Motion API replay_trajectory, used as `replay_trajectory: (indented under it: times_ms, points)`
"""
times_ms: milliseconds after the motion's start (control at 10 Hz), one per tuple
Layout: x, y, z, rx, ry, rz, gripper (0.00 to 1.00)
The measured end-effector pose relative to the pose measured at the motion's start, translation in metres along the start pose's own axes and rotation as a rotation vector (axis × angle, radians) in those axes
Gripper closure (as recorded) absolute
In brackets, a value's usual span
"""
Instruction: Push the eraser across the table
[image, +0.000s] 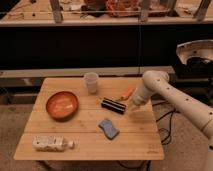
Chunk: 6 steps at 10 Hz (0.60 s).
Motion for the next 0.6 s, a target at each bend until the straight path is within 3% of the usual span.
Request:
replay_trajectory:
  times_ms: [400,600]
  points:
    - [-0.009,-0.006,0.013,-0.016,-0.007,0.001,1.0]
    - [-0.025,-0.01,0.021,-0.025,-0.015,-0.004,1.0]
